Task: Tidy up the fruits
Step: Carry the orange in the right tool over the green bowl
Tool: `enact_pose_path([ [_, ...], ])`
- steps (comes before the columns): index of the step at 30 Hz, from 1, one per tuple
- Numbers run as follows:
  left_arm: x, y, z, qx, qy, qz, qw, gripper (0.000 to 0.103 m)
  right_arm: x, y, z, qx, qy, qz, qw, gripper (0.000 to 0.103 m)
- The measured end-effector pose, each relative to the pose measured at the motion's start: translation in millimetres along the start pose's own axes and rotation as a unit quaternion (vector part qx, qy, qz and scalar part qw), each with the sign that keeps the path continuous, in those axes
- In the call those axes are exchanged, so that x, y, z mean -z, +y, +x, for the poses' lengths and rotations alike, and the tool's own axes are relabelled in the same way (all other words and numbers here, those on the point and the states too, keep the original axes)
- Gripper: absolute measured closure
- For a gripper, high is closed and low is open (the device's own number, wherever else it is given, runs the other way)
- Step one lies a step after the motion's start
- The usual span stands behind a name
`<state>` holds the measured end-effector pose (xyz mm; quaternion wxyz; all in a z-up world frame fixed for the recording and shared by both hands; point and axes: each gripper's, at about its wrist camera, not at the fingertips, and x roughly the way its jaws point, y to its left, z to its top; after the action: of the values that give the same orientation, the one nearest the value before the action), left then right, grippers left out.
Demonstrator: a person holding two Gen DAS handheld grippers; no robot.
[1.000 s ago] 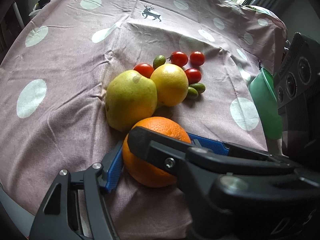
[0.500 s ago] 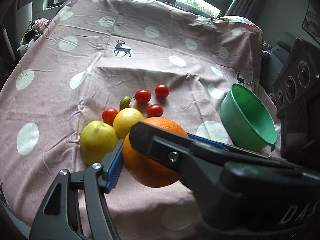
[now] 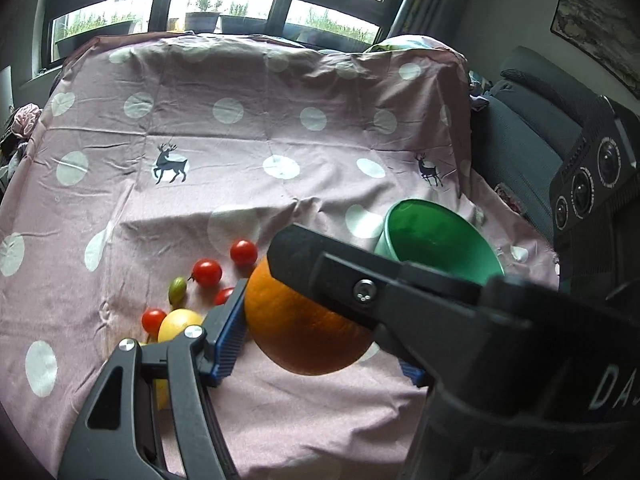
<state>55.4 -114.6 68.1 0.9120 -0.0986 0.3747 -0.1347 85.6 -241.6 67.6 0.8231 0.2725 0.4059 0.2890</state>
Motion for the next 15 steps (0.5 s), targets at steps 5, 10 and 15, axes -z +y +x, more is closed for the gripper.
enact_pose_path([
  [5, -25.0, -15.5, -1.6, 0.017, -0.02, 0.017, 0.9995, 0.04, -24.0, 4.5, -15.8, 0.012, -0.021, -0.015, 1.0, 0.034],
  [10, -39.3, -28.5, 1.6, 0.036, -0.038, 0.029, 0.9982, 0.04, -40.8, 4.1, -29.3, 0.024, -0.05, -0.026, 0.998, 0.034],
  [15, -36.4, -40.4, 20.8, 0.052, -0.023, 0.036, 0.9977, 0.04, -41.3, -19.0, -34.4, 0.034, -0.059, -0.006, 0.998, 0.034],
])
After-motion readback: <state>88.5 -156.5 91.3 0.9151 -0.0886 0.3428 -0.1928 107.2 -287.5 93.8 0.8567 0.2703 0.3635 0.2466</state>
